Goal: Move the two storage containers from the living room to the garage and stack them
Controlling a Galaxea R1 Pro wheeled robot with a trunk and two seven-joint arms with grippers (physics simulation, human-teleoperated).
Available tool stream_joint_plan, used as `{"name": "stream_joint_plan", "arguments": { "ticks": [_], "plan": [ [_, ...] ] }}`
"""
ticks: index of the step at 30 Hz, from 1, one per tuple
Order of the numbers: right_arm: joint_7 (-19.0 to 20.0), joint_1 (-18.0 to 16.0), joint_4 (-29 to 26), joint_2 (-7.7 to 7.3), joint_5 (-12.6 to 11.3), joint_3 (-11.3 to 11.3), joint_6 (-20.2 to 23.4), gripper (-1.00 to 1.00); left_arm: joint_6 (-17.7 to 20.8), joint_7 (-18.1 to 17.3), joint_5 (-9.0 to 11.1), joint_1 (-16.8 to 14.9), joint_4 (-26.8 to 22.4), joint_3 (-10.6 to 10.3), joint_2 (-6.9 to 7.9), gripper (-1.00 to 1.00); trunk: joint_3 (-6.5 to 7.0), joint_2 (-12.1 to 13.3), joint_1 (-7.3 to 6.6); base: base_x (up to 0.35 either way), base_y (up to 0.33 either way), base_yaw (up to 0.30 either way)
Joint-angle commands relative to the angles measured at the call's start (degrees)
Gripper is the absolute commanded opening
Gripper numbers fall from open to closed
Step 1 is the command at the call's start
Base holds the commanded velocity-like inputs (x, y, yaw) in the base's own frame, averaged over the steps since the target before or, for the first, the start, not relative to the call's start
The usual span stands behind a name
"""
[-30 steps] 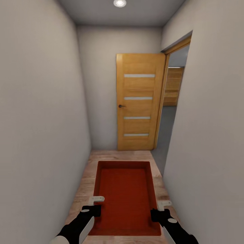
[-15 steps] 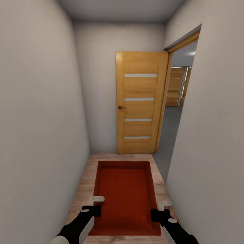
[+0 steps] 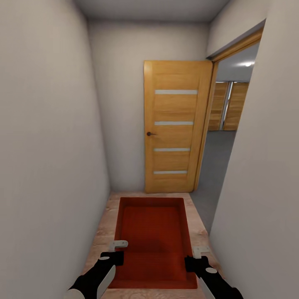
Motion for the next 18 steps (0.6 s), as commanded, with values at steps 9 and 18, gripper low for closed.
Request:
{"name": "stream_joint_plan", "arguments": {
  "ticks": [9,18],
  "plan": [
    [-0.12,-0.05,-3.2,2.61,-1.66,-0.67,0.2,-1.0,0.21,0.55,1.21,0.07,-0.07,-3.94,-3.6,-1.0,-0.03,-0.04,0.05,0.329,0.018,0.0],
    [-0.12,-0.05,-3.2,2.61,-1.66,-0.67,0.21,-1.0,0.15,0.34,1.21,0.07,-0.07,-3.94,-3.53,-1.0,-0.03,-0.04,0.05,0.329,0.0,0.0]
  ]
}}
